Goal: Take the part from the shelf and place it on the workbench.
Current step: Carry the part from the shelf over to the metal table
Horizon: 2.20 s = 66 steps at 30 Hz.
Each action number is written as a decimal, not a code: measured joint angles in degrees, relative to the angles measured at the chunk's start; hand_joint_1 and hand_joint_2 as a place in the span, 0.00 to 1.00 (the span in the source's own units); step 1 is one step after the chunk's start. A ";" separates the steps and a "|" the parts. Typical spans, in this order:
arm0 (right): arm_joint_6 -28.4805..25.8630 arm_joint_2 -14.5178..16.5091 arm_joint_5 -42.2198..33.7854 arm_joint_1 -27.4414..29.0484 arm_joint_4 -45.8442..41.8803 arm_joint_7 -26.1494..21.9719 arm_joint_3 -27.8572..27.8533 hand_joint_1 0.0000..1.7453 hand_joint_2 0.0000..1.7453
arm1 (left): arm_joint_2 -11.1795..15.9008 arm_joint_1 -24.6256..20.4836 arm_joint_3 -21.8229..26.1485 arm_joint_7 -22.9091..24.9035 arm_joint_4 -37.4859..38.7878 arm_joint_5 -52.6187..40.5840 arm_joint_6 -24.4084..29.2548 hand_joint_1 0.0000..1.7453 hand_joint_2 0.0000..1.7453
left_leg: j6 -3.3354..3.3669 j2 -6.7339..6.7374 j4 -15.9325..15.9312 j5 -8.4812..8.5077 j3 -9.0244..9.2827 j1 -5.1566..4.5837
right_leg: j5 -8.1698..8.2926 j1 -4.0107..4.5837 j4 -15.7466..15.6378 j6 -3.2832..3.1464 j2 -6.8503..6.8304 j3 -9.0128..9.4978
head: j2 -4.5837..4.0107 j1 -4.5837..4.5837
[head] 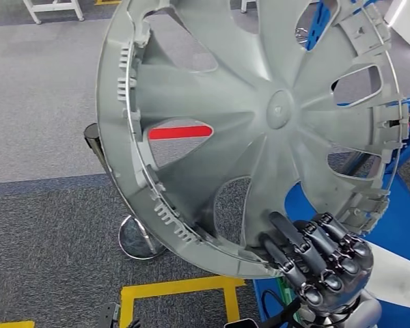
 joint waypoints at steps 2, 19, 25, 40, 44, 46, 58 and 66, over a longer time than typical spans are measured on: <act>0.00 -0.15 -0.04 -0.24 -0.07 -0.14 0.08 1.00 1.00 | 0.04 0.00 -0.06 -0.03 0.00 -0.01 0.04 0.00 1.00 | 0.65 -1.35 -0.80 0.28 0.54 0.35 | -1.69 -0.18 2.42 0.40 2.67 -0.99 | 0.00 0.16; 0.00 -0.39 -0.12 -0.55 -0.08 -0.17 0.43 1.00 1.00 | -0.42 -0.11 -0.21 -0.02 -0.03 0.01 0.04 0.00 1.00 | -1.96 -5.16 8.67 -4.78 -3.72 1.21 | 2.34 -0.59 -0.14 -1.40 6.45 -2.22 | 0.00 -0.22; 0.00 -0.39 -0.17 -0.57 0.02 -0.17 0.44 1.00 1.00 | -0.45 -0.04 -0.29 -0.01 -0.05 0.00 0.03 0.00 1.00 | -1.64 -1.62 7.41 -1.26 -3.44 1.22 | 0.94 -0.16 -0.16 -1.43 2.09 -0.73 | 0.00 -0.25; 0.00 -0.44 -0.49 -0.62 0.38 -0.17 0.49 1.00 1.00 | -0.48 -0.57 -0.49 -0.07 -0.05 -0.01 0.13 0.00 1.00 | 1.06 -7.35 -0.36 -0.78 1.34 0.75 | 0.14 -0.35 8.67 0.91 7.53 -7.57 | 0.00 0.28; 0.00 -0.45 -0.57 -0.72 0.49 -0.17 0.55 1.00 1.00 | -0.42 -0.62 -0.55 -0.05 -0.05 0.01 0.13 0.00 1.00 | -0.15 -9.99 0.20 -0.90 0.61 1.04 | 2.34 -0.71 0.65 0.34 11.26 -3.90 | 0.00 0.32; 0.00 -0.45 -0.61 -0.78 0.52 -0.16 0.61 1.00 1.00 | -0.38 -0.36 -0.58 -0.04 -0.05 0.01 0.15 0.00 1.00 | -0.81 -10.06 0.38 -1.03 0.31 1.17 | 2.35 -0.67 0.32 -0.34 10.06 -3.49 | 0.00 0.28; 0.00 1.03 -5.04 1.25 2.68 -0.31 0.16 1.00 1.00 | -0.30 -0.73 -0.61 -0.14 -0.05 0.01 0.22 0.00 1.00 | -1.23 0.58 1.22 -0.25 -0.23 0.65 | -0.04 -0.02 -0.12 -0.56 1.15 -0.52 | 0.00 -0.22; 0.00 2.53 -9.57 4.93 3.40 -1.19 -2.09 1.00 1.00 | 0.02 -0.54 -0.56 -0.64 -0.05 0.00 0.07 0.00 1.00 | 0.87 -3.66 -0.63 -0.77 1.01 1.09 | -6.72 -0.29 13.09 0.92 6.05 -7.20 | 0.00 0.17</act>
